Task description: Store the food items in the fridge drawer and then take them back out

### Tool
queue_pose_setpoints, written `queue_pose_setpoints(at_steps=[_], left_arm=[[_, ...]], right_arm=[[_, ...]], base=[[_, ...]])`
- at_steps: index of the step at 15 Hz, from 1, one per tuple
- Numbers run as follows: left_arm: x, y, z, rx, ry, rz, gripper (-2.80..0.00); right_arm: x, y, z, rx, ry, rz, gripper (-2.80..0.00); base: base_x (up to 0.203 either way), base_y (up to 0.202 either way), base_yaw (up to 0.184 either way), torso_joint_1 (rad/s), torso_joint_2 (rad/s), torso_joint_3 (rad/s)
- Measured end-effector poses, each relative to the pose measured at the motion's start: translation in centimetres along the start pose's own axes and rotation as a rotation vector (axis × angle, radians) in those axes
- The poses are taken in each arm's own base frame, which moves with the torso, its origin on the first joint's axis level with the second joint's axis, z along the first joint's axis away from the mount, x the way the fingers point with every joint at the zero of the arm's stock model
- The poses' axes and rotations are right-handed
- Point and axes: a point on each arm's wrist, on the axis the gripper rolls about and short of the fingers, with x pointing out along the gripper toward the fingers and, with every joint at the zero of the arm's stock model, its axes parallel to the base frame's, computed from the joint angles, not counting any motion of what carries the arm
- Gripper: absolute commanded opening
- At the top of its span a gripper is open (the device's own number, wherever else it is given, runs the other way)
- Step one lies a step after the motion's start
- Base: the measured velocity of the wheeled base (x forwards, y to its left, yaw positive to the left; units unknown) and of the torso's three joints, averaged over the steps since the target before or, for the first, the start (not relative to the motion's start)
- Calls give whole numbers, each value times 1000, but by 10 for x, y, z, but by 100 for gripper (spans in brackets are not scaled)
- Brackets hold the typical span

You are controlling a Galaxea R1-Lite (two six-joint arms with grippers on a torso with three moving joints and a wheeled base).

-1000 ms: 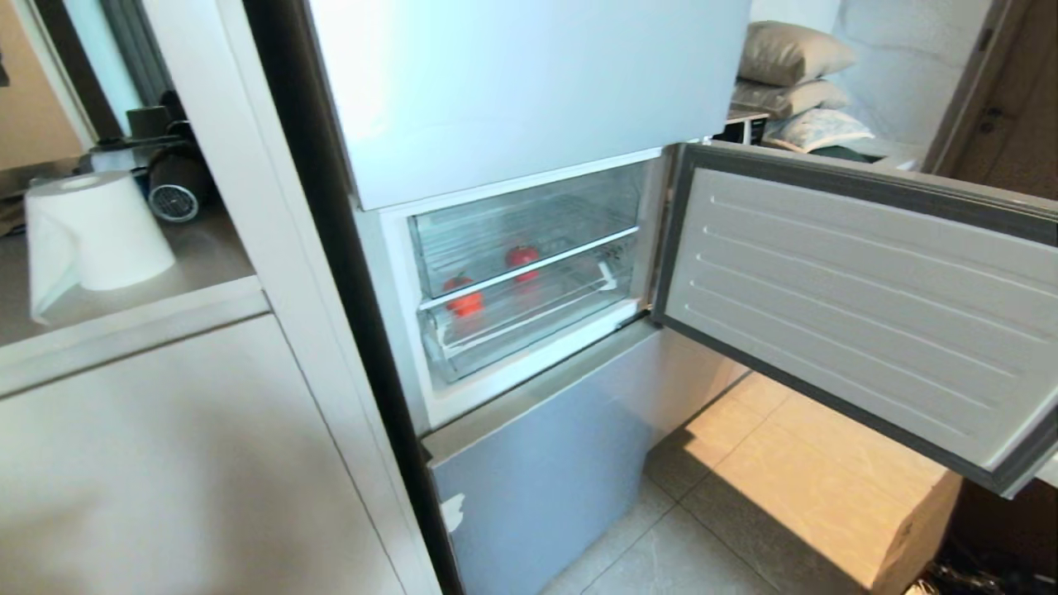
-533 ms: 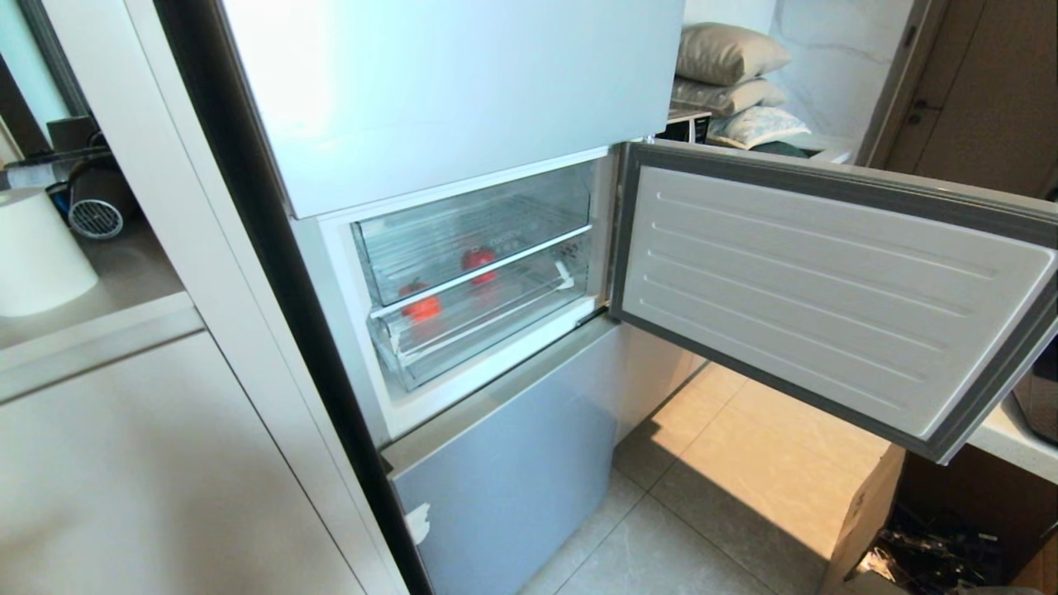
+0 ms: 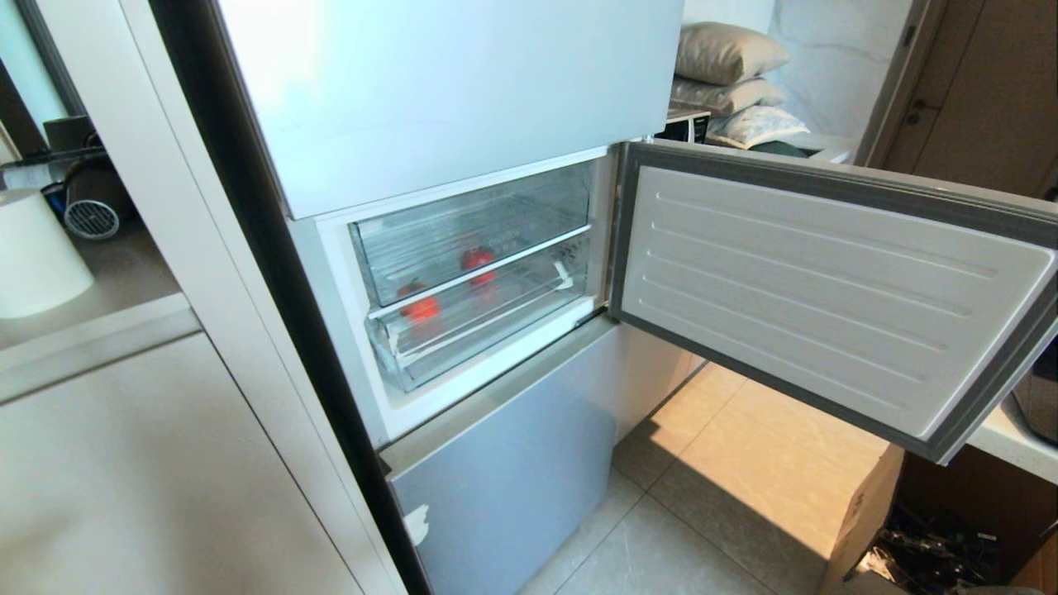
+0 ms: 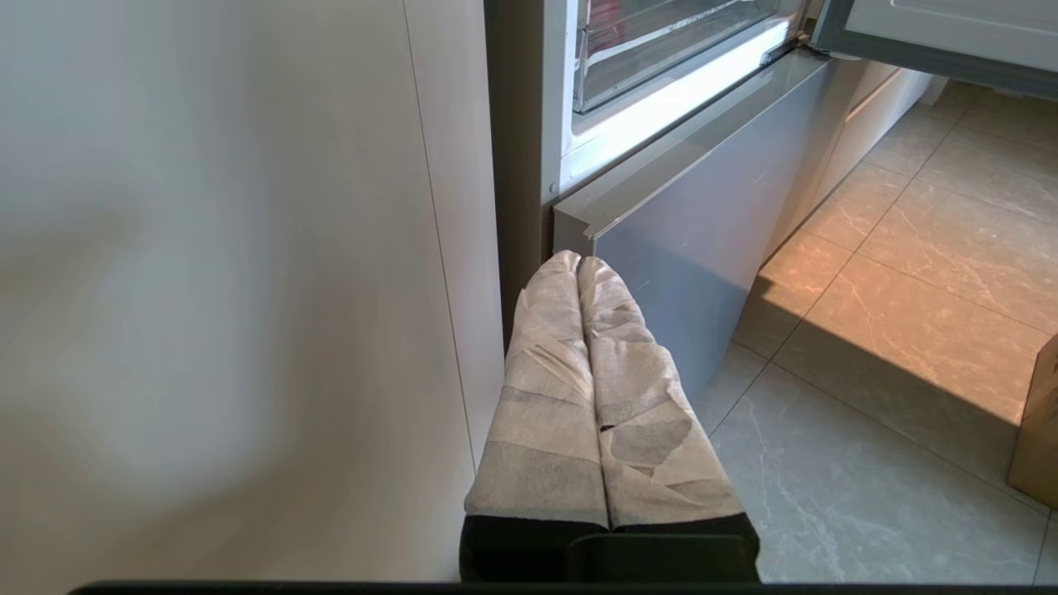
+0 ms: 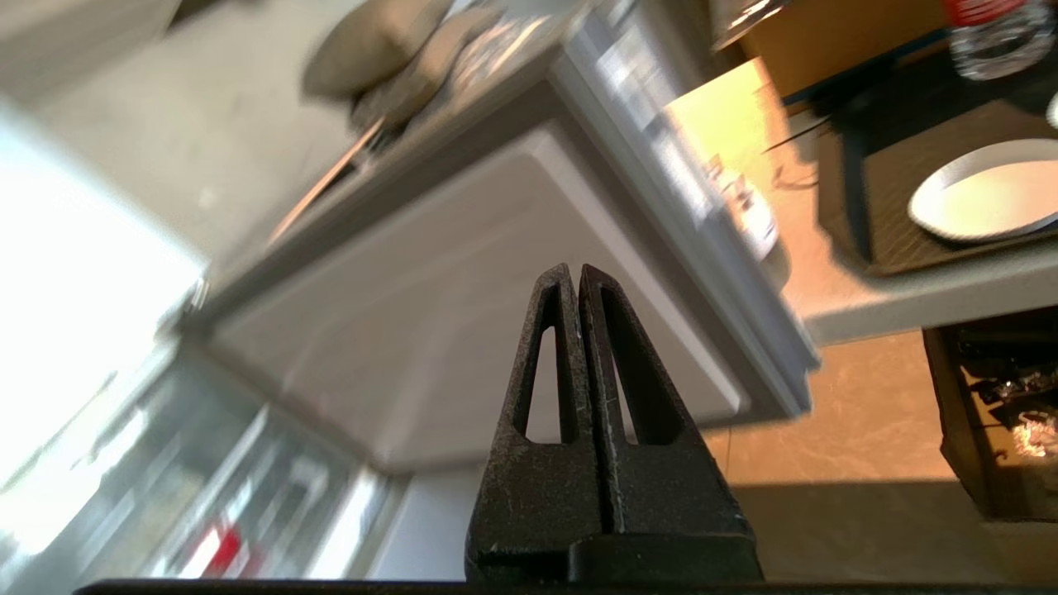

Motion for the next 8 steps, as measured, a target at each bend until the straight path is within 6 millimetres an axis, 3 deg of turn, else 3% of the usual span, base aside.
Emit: queue_pose_setpoints(at_steps=[8], left_arm=[[0,0,0,0,0,0,-280]], right_arm=[[159,-82,56,230,-32,-117,-280]], base=[[0,0,0,0,0,0]])
